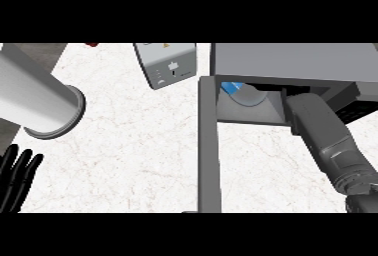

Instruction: Pick up the milk, place it into the microwave and close the microwave

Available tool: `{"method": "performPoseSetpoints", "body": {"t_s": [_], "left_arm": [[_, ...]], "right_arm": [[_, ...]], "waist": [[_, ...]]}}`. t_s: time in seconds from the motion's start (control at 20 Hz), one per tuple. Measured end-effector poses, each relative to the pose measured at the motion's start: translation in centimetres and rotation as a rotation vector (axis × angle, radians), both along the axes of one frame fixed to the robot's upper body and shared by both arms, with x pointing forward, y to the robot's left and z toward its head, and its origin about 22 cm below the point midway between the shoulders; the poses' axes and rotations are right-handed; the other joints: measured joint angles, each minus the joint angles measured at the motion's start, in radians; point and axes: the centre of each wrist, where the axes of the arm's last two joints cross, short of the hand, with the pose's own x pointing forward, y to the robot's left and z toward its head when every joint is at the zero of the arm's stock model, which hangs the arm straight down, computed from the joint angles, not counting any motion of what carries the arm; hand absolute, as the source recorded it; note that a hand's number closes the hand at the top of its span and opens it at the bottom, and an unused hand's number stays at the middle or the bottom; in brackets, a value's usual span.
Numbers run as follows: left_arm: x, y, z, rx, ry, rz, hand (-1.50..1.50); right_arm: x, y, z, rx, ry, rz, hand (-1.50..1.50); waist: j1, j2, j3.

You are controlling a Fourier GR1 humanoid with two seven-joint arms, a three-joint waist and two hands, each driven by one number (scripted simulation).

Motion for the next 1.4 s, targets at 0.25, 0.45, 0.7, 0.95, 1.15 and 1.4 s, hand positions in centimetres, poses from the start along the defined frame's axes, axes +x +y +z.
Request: {"method": "performPoseSetpoints", "body": {"t_s": [0.25,0.45,0.7,0.95,1.15,1.4], "left_arm": [[-0.4,-0.3,-0.2,-0.006,0.001,0.010,-1.50],[-0.1,-0.7,-0.3,-0.017,0.003,0.008,-1.50],[-0.1,-1.2,-0.4,-0.029,0.007,-0.002,-1.50],[-0.7,-1.6,0.1,-0.031,0.009,-0.002,-1.50],[-0.9,-1.5,0.1,-0.032,0.015,0.004,-1.50],[-0.9,-1.7,-0.1,-0.029,0.022,0.001,-1.50]], "right_arm": [[-0.2,-0.3,-0.2,0.091,0.019,0.070,-1.50],[-0.5,-0.1,-0.8,0.160,0.021,0.111,-1.50],[-1.2,0.1,-2.1,0.241,0.032,0.193,-1.50],[-2.7,0.5,-4.4,0.286,0.057,0.239,-1.50],[-4.1,0.6,-6.3,0.318,0.090,0.263,-1.50],[-7.3,0.8,-10.1,0.376,0.136,0.269,-1.50]], "waist": [[-0.003,-0.006,-0.004],[-0.010,-0.013,-0.008],[-0.023,-0.027,-0.012],[-0.035,-0.041,-0.016],[-0.039,-0.049,-0.019],[-0.054,-0.047,-0.014]]}}
